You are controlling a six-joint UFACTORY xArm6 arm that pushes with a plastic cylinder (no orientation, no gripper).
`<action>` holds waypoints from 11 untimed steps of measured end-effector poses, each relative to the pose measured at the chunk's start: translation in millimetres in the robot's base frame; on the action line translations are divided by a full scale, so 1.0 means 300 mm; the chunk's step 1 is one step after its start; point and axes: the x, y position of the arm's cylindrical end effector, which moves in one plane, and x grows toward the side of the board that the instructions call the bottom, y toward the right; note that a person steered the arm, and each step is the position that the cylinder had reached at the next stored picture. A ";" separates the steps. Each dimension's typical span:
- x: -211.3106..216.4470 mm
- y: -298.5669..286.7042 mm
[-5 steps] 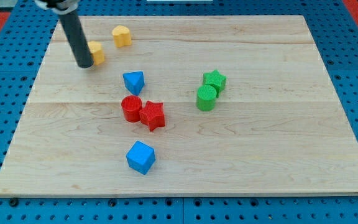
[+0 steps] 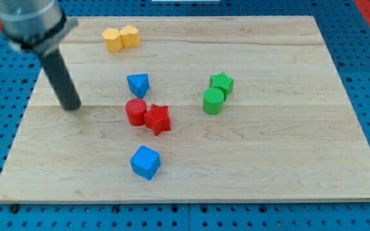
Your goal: Slide the blue cube towards the center left
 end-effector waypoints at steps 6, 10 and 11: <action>0.393 0.327; 0.080 0.005; -0.074 0.095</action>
